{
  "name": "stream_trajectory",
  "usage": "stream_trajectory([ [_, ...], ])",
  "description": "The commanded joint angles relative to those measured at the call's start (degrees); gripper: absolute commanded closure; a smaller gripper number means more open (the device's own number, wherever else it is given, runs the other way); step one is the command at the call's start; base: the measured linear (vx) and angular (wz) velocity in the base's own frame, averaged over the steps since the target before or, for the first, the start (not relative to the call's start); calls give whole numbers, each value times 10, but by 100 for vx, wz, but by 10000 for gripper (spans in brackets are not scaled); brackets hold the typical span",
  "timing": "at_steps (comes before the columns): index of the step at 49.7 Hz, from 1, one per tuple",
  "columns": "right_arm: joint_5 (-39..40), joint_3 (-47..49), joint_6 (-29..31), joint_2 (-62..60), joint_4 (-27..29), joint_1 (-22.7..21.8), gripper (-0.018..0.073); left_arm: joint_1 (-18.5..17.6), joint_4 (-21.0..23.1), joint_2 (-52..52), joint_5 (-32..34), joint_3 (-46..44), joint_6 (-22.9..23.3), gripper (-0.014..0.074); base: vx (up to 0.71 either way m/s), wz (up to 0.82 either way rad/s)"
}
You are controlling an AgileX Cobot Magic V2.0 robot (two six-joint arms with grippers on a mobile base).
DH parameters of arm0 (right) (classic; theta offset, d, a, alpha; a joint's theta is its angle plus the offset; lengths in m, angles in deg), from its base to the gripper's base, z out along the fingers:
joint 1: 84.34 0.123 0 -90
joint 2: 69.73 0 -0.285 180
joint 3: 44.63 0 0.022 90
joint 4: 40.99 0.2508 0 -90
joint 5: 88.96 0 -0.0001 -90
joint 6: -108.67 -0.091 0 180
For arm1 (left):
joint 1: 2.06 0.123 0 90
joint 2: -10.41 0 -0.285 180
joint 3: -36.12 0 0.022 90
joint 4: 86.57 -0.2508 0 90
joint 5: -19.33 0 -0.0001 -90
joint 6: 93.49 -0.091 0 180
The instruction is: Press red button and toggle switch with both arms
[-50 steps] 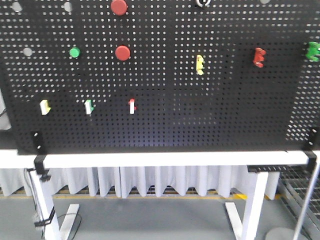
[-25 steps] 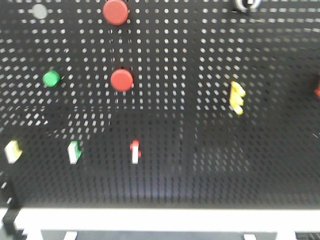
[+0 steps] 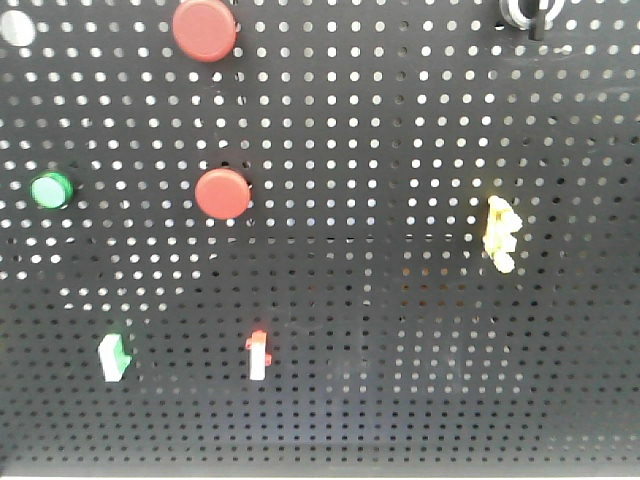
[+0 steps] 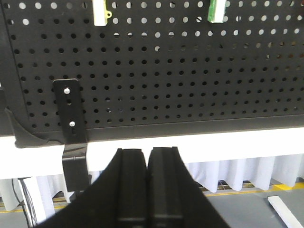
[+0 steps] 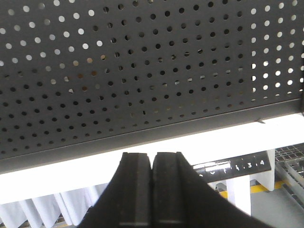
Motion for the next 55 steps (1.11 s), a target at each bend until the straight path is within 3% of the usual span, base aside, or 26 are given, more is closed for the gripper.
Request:
stream_trajectory([
  [1,49,-6,1,-10,-6,-3,562,-1,2,9,48,20,4,594,5,-1],
  [25,64,-6,1,-10,-6,-3,562,-1,2,9,64,20,4,594,1,-1],
  [35,221,19,6,-9,-9,-1,562,-1,39,9,151,-11,54,594,0,0],
  [43,173,176,8,40,-56,-1,562,-1,38,-31,140,-124,43,594,0,0],
  [50,109,347,10,150,-112,-1,562,-1,37,-153,101,-287,-16,594,0,0],
  [55,82,449,10,233,-113,-1,562,-1,37,-250,47,-399,-53,594,0,0],
])
